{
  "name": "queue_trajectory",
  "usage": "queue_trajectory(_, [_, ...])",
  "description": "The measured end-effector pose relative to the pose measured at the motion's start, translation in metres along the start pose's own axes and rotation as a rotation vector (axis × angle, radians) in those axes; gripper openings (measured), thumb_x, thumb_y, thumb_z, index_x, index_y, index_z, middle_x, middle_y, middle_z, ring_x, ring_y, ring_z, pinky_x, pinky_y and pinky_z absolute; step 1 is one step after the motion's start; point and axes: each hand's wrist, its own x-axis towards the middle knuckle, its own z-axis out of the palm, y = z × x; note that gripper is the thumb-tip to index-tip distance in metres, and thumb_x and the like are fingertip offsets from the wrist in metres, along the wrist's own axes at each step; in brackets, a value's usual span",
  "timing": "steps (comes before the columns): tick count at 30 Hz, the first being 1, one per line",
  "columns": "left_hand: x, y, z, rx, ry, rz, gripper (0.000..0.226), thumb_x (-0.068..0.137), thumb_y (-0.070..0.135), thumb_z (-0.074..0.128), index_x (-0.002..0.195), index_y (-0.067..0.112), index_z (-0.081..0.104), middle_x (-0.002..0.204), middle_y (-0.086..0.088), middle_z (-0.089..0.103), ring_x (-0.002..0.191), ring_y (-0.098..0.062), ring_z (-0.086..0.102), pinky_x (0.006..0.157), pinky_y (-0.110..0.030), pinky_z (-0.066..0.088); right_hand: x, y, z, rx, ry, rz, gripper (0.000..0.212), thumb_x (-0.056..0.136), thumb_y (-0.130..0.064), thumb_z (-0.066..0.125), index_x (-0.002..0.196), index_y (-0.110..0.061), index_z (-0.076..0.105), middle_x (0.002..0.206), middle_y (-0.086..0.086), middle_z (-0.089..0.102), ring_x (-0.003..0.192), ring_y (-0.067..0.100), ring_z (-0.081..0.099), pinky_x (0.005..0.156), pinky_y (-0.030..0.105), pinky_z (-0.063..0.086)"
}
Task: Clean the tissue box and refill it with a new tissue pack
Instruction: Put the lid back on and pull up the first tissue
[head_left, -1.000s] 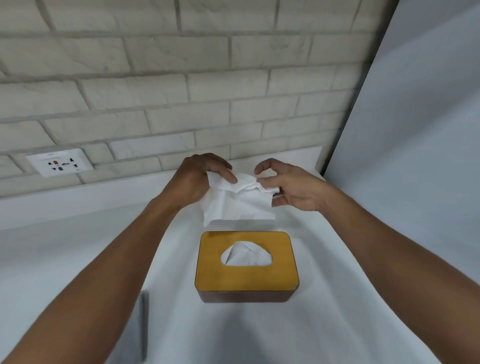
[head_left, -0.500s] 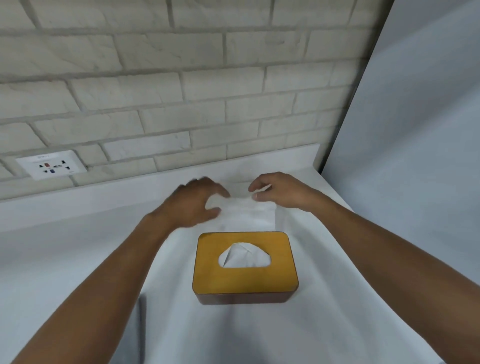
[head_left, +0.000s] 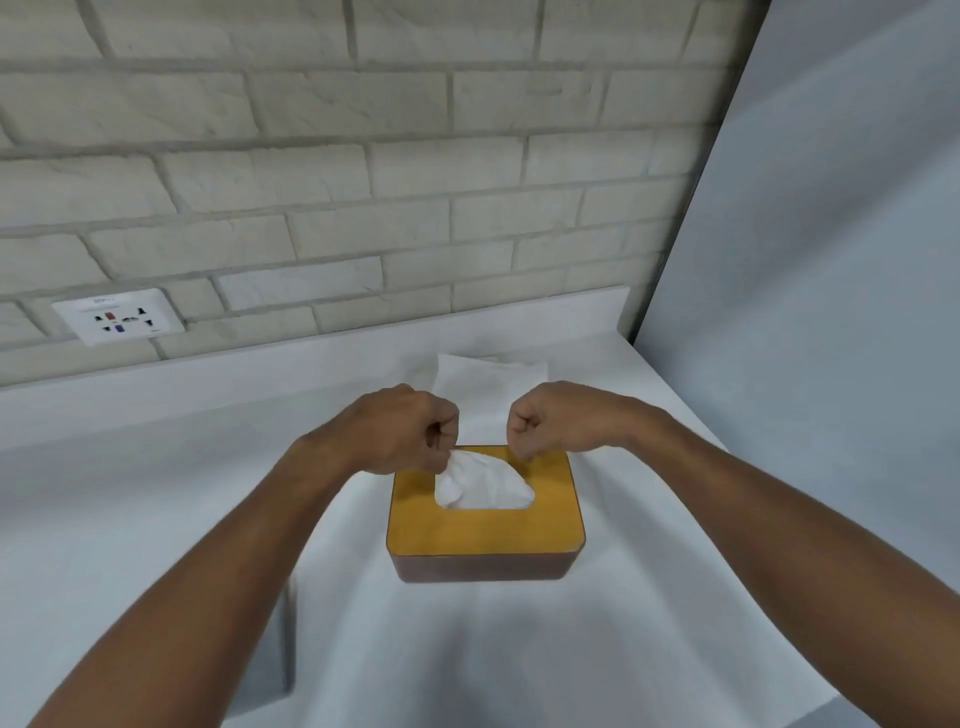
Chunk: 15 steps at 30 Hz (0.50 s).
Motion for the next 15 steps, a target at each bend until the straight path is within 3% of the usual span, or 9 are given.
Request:
queue_trajectory(5, [0.0, 0.003, 0.002, 0.041, 0.027, 0.016, 0.012, 0.082, 0.028, 0.072, 0.081, 0.034, 0.061, 0.079, 0.017, 0.067, 0.078, -0.008, 0.062, 0.068, -0.035, 0.049, -0.001, 0.0, 0.014, -0.116, -0.092, 0.012, 0.033, 0.075, -0.054, 0.077, 0.099, -0.034, 0.067, 0.098, -0.015, 0.067, 0.09, 0.005, 0.059, 0.077, 0.027, 0.046])
queue_trajectory(7, [-0.001, 0.003, 0.003, 0.047, 0.063, 0.013, 0.012, 0.081, 0.03, 0.071, 0.08, 0.034, 0.06, 0.079, 0.02, 0.067, 0.079, -0.009, 0.063, 0.066, -0.032, 0.047, 0.003, 0.002, 0.025, -0.177, -0.06, -0.023, 0.016, 0.079, -0.045, 0.074, 0.079, -0.031, 0.065, 0.08, -0.013, 0.063, 0.076, 0.007, 0.056, 0.069, 0.031, 0.043])
queue_trajectory(9, [-0.003, 0.001, 0.004, 0.016, 0.113, 0.004, 0.012, 0.08, 0.026, 0.071, 0.081, 0.031, 0.06, 0.08, 0.017, 0.069, 0.078, -0.011, 0.064, 0.066, -0.034, 0.048, 0.001, 0.003, 0.024, -0.115, 0.037, -0.028, 0.021, 0.083, -0.033, 0.07, 0.066, -0.03, 0.058, 0.065, -0.014, 0.056, 0.064, 0.004, 0.049, 0.062, 0.029, 0.037])
queue_trajectory(12, [-0.006, -0.002, 0.001, -0.044, 0.161, 0.003, 0.015, 0.079, 0.02, 0.072, 0.081, 0.027, 0.059, 0.079, 0.012, 0.07, 0.077, -0.016, 0.065, 0.07, -0.04, 0.054, -0.002, 0.006, 0.014, 0.009, 0.087, -0.022, 0.024, 0.085, -0.028, 0.067, 0.065, -0.028, 0.054, 0.055, -0.019, 0.048, 0.053, 0.0, 0.041, 0.058, 0.024, 0.032])
queue_trajectory(15, [-0.007, -0.002, -0.001, -0.02, 0.149, -0.001, 0.015, 0.08, 0.02, 0.071, 0.082, 0.028, 0.059, 0.081, 0.013, 0.07, 0.079, -0.015, 0.065, 0.07, -0.039, 0.053, -0.002, 0.006, 0.012, -0.084, 0.049, -0.039, 0.027, 0.09, -0.033, 0.067, 0.067, -0.032, 0.053, 0.057, -0.019, 0.048, 0.053, 0.0, 0.044, 0.057, 0.019, 0.032])
